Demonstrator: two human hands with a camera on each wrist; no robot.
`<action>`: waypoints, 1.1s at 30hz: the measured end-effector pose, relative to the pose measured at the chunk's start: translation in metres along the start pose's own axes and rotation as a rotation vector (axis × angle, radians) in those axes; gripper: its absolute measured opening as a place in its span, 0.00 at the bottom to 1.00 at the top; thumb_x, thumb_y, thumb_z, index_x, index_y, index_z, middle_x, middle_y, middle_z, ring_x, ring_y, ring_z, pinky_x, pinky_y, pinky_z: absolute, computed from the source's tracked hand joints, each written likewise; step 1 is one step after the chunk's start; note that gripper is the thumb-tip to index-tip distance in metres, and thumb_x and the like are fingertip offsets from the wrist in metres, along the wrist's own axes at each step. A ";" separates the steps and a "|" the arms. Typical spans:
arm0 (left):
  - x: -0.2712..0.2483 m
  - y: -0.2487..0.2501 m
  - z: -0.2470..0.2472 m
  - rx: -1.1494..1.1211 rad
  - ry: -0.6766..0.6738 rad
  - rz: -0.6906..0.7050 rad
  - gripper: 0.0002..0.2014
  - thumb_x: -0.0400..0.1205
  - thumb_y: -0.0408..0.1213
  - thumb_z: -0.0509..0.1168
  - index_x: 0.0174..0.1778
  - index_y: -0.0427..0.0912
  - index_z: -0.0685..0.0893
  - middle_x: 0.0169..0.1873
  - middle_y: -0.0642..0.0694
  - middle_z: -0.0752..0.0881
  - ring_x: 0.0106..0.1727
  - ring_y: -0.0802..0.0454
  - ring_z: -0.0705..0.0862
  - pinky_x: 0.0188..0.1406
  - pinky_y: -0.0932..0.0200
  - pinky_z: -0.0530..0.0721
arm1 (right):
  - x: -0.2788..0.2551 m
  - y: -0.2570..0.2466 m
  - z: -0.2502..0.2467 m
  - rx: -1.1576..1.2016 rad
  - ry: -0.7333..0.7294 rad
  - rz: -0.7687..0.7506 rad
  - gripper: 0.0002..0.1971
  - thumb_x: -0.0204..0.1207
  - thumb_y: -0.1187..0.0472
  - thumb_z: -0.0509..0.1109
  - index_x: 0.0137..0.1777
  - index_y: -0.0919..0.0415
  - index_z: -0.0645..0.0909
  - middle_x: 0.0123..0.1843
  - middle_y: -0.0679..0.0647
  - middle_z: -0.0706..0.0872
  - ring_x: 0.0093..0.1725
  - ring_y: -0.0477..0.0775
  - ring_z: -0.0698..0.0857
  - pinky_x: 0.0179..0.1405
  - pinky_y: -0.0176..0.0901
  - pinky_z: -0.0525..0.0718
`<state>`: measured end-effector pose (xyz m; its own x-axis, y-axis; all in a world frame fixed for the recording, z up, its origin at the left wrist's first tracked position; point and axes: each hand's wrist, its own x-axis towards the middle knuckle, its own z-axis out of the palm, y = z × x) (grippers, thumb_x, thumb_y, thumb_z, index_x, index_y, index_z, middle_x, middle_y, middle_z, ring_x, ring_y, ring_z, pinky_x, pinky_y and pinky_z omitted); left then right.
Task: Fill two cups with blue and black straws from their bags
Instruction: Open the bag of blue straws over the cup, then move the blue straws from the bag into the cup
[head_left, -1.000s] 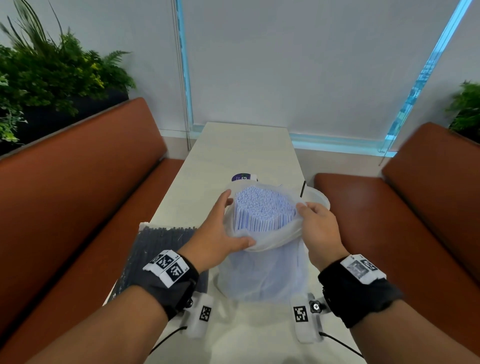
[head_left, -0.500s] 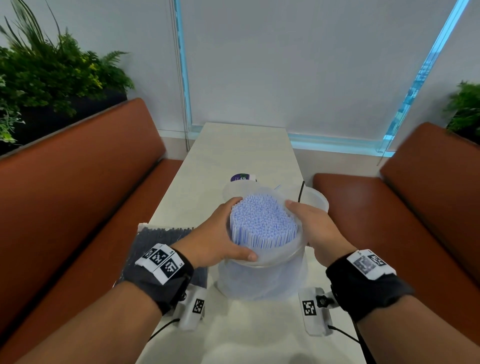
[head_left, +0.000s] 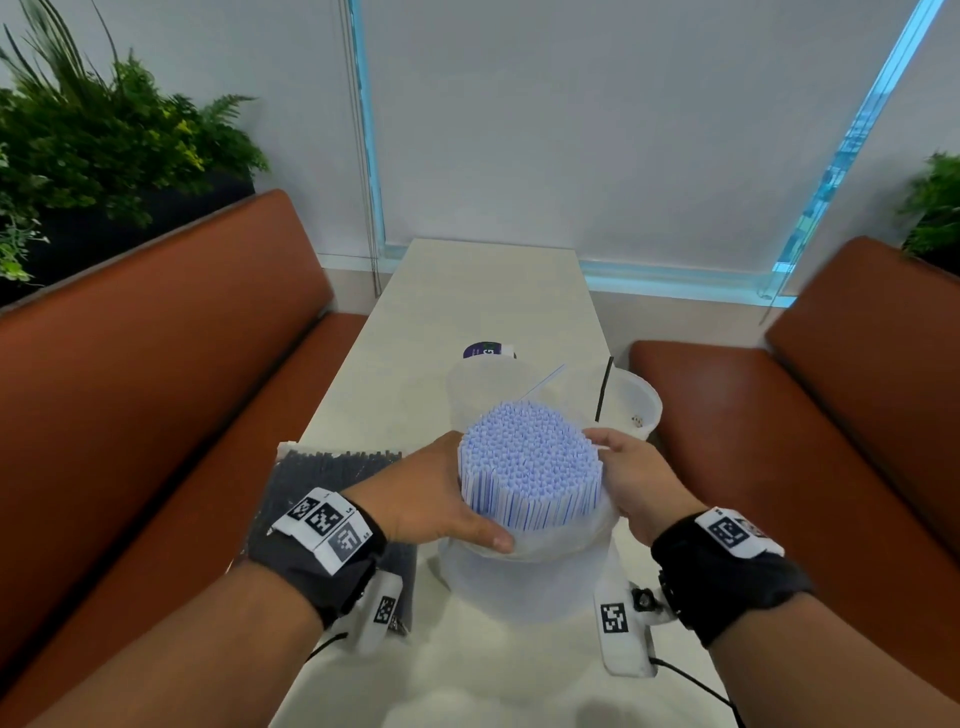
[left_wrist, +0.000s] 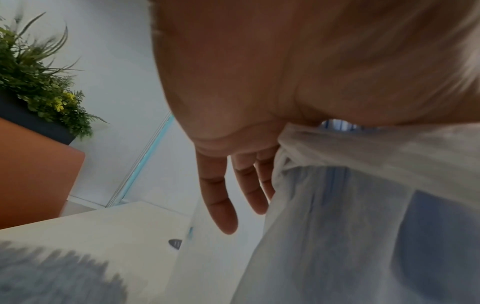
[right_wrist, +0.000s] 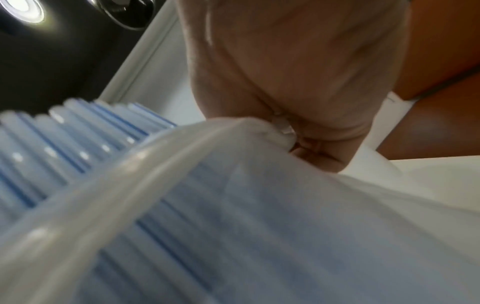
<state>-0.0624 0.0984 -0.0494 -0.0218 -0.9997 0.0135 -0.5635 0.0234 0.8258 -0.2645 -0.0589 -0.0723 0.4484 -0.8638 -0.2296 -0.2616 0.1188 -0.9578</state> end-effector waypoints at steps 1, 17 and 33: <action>-0.001 -0.004 0.004 0.005 -0.007 -0.014 0.41 0.62 0.49 0.88 0.62 0.87 0.73 0.63 0.79 0.81 0.64 0.82 0.77 0.55 0.89 0.68 | -0.001 0.007 0.001 -0.049 0.026 -0.024 0.10 0.79 0.69 0.70 0.55 0.57 0.90 0.44 0.53 0.95 0.44 0.55 0.93 0.37 0.45 0.88; 0.003 -0.039 0.029 0.008 0.149 -0.220 0.45 0.61 0.64 0.83 0.73 0.64 0.73 0.63 0.68 0.83 0.65 0.69 0.81 0.68 0.51 0.83 | -0.038 0.066 0.006 0.186 0.079 -0.323 0.26 0.73 0.32 0.65 0.60 0.50 0.80 0.59 0.51 0.87 0.57 0.50 0.86 0.57 0.47 0.83; -0.024 -0.015 0.056 -0.210 -0.097 -0.604 0.45 0.63 0.81 0.65 0.63 0.48 0.84 0.48 0.43 0.90 0.40 0.45 0.92 0.43 0.49 0.93 | -0.016 -0.019 -0.001 -0.739 -0.302 -0.092 0.39 0.56 0.43 0.75 0.71 0.43 0.74 0.62 0.44 0.83 0.56 0.44 0.82 0.46 0.36 0.78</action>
<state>-0.0996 0.1223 -0.0936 0.1689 -0.8306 -0.5307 -0.3266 -0.5552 0.7649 -0.2677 -0.0480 -0.0503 0.6798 -0.6722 -0.2933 -0.6630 -0.3924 -0.6375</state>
